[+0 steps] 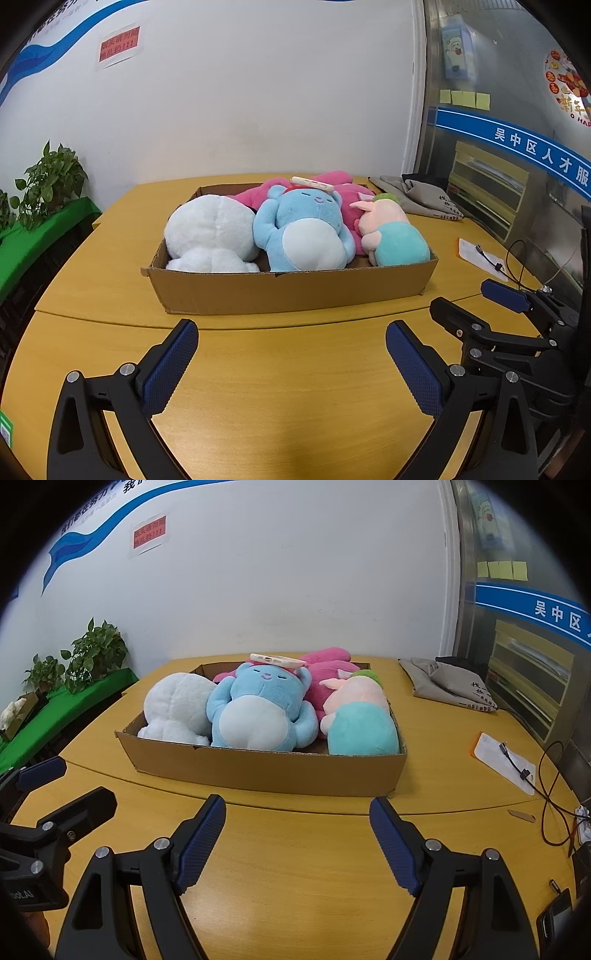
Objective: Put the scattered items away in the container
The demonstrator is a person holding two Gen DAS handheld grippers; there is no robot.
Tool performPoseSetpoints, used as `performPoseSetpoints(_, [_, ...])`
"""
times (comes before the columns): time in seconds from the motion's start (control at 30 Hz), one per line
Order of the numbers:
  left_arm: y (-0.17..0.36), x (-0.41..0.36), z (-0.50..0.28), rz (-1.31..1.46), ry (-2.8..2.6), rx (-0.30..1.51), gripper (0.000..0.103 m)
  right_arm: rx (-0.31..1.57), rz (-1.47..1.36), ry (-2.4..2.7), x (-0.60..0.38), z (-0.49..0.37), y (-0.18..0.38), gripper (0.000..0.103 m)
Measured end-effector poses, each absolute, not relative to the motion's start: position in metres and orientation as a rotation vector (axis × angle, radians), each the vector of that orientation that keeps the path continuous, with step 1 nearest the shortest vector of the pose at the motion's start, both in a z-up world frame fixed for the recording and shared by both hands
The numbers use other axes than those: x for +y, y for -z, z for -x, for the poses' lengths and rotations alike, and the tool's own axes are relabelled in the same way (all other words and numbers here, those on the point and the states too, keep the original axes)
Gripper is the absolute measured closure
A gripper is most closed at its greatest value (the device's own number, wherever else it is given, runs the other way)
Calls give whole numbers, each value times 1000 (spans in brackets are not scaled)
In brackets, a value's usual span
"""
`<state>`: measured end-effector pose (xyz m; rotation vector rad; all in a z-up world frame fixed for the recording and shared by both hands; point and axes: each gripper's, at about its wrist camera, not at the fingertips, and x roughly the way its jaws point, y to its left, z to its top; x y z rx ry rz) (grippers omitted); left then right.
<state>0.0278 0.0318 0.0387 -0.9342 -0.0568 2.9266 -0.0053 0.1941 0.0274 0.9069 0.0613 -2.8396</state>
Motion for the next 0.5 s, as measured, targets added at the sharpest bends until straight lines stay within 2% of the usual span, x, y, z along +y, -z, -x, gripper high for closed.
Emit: performPoseSetpoints(0.5, [-25,25,-24,1002,-2937,-82,0,61,-943,2834,193,6,-20,23])
